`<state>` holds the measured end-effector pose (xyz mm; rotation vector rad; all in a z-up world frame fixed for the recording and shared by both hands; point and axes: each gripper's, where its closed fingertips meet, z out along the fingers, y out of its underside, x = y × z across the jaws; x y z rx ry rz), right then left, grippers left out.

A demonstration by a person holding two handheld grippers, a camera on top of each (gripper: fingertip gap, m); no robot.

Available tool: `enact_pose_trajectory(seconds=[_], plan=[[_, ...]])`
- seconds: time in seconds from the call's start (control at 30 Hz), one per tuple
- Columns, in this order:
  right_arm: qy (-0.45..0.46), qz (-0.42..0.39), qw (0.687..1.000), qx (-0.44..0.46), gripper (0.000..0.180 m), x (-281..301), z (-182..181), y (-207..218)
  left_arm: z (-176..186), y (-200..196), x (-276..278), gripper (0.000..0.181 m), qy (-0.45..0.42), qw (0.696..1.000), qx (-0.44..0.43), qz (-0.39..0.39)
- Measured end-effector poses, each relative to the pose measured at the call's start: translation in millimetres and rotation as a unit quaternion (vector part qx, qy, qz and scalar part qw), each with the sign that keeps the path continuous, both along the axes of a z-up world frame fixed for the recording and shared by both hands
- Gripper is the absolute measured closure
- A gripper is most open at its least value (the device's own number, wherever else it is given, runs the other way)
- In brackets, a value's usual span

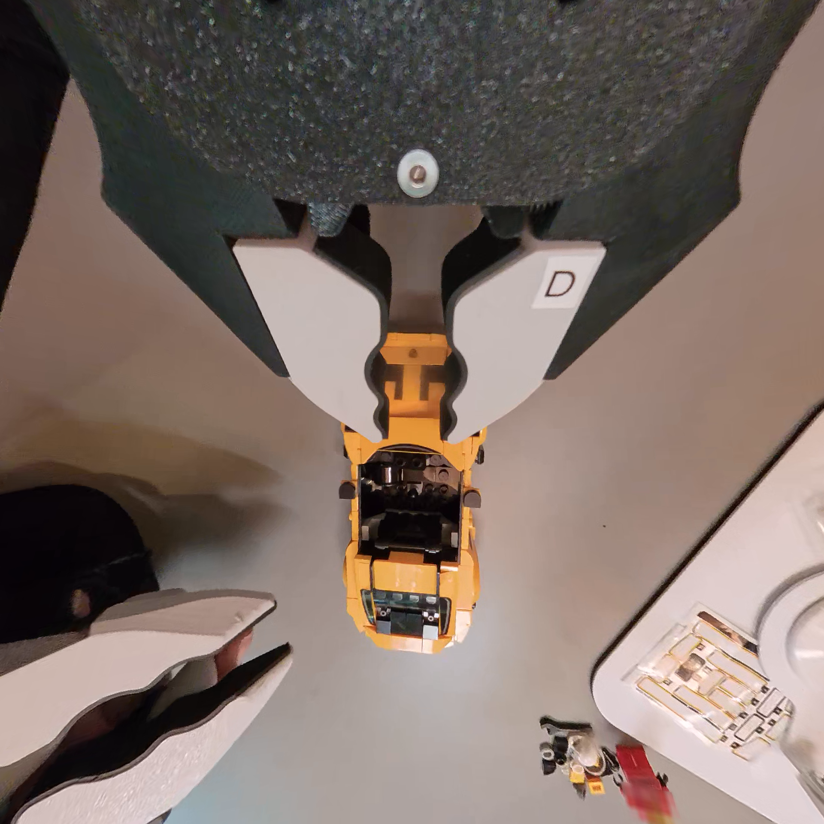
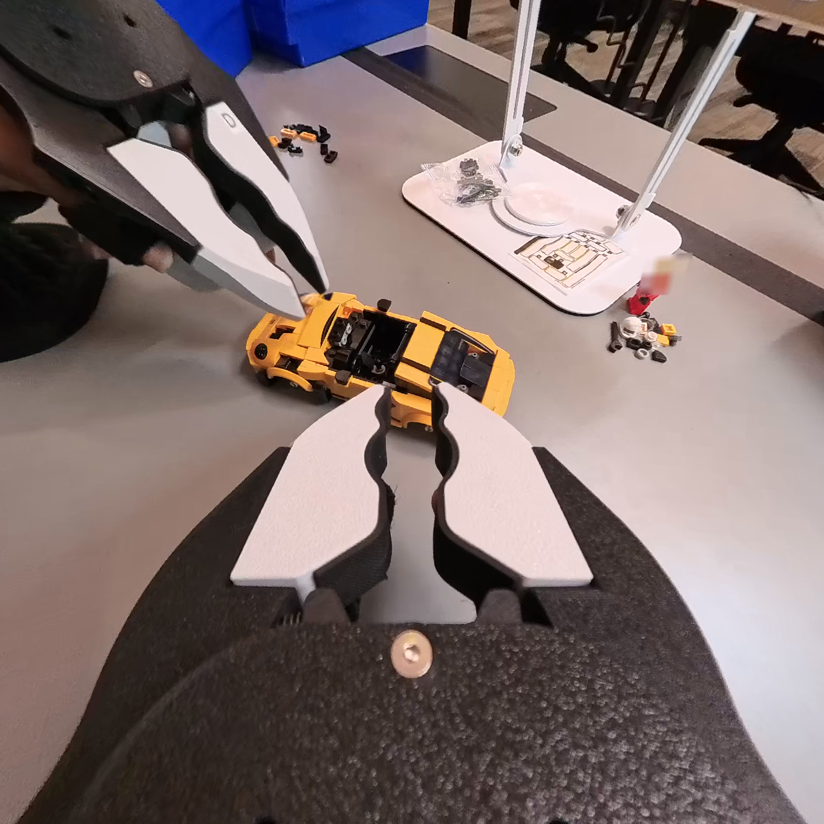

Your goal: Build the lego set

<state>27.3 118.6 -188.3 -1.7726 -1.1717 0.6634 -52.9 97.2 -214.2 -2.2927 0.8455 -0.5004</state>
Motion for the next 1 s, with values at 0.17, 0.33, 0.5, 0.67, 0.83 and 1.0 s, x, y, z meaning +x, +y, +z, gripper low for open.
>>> enact_pose_trajectory(seconds=[0.17,0.33,0.5,0.67,0.83,1.0], plan=[[0.001,0.001,1.000,0.000,0.163,-0.2,0.3,-0.6,-11.0,5.9,-1.6,0.161,0.025,1.000,0.007,-0.011],[-0.003,0.005,1.000,-0.001,0.163,-1.1,-1.3,-1.8,-10.9,6.0,0.2,0.163,0.020,0.999,0.001,-0.027],[-0.003,0.006,1.000,-0.001,0.163,-1.5,-2.0,-2.1,-8.3,9.6,-0.1,0.161,0.026,0.999,0.016,-0.033],[-0.002,0.006,1.000,-0.003,0.163,-2.3,-2.0,-2.0,1.8,11.9,7.8,0.170,0.021,0.998,0.031,-0.043],[-0.004,0.007,1.000,-0.003,0.163,-2.1,-2.3,-2.3,-6.7,14.2,10.0,0.181,0.070,0.996,0.007,-0.054],[-0.001,0.005,1.000,-0.004,0.163,-0.8,-1.0,-1.5,-11.7,14.3,14.4,0.181,0.085,0.994,-0.015,-0.070]])
